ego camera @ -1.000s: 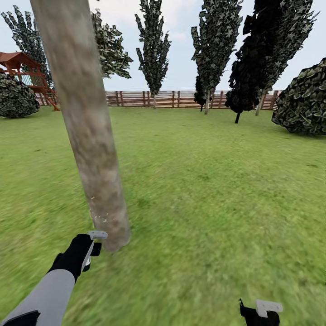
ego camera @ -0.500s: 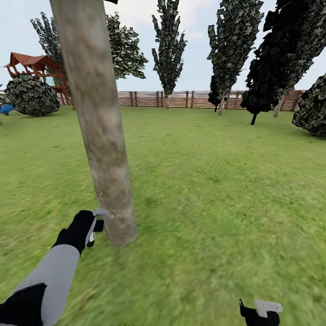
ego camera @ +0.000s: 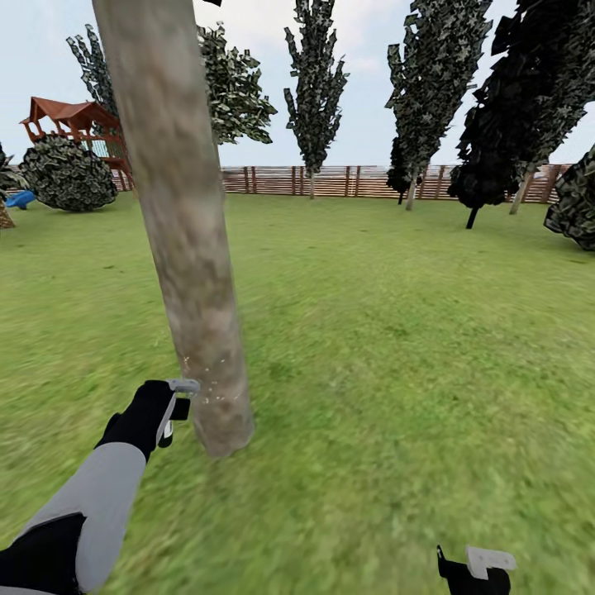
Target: In the garden, pick up the pesticide atomizer on the floor and spray pesticide onto both trees until each tree trunk is fully covered.
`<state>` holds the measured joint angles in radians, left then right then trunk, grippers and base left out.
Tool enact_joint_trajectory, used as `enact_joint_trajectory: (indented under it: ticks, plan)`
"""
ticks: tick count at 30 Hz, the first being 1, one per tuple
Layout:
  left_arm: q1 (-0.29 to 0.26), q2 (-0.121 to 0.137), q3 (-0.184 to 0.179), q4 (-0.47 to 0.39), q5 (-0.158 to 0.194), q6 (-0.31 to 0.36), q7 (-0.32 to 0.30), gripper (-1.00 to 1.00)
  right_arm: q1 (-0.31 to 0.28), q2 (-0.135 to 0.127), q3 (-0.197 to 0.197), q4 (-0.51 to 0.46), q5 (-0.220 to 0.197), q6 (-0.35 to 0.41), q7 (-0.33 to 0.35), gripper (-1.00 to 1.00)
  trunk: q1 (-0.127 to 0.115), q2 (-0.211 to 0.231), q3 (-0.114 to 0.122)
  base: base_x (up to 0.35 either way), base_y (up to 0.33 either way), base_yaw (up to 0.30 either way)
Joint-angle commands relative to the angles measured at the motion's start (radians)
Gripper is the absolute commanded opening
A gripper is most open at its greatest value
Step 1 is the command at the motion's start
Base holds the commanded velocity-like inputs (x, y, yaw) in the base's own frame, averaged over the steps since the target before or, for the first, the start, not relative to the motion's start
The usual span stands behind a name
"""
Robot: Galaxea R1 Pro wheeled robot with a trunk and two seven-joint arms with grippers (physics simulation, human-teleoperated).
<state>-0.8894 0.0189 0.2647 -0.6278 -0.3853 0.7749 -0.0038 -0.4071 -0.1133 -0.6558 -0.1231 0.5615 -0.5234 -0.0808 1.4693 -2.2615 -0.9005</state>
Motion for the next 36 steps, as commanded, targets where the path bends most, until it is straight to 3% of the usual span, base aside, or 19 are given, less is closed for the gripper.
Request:
enact_joint_trajectory:
  ticks: [1, 14, 23, 36]
  plan:
    - [-0.002, -0.001, 0.002, -0.001, -0.001, 0.004, -0.001, -1.0, -0.001, 0.0, -0.004, 0.002, 0.011, -0.003, -0.007, 1.0, 0.0, 0.0, -0.001, 0.228, -0.172, 0.0]
    - [-0.009, -0.003, 0.002, -0.023, 0.0, 0.004, -0.001, -1.0, -0.001, 0.0, -0.003, 0.002, 0.01, -0.003, -0.007, 1.0, 0.0, 0.0, -0.001, 0.033, -0.033, 0.219]
    - [-0.01, -0.013, 0.001, -0.024, -0.001, 0.003, -0.001, -1.0, -0.001, 0.0, -0.004, 0.002, 0.011, -0.003, -0.007, 1.0, 0.0, 0.0, -0.001, 0.199, -0.177, 0.01]
    - [-0.008, -0.01, 0.001, -0.024, -0.002, 0.004, -0.001, -1.0, -0.001, 0.0, -0.003, 0.002, 0.009, -0.003, -0.007, 1.0, 0.0, 0.0, -0.001, -0.038, -0.275, 0.0]
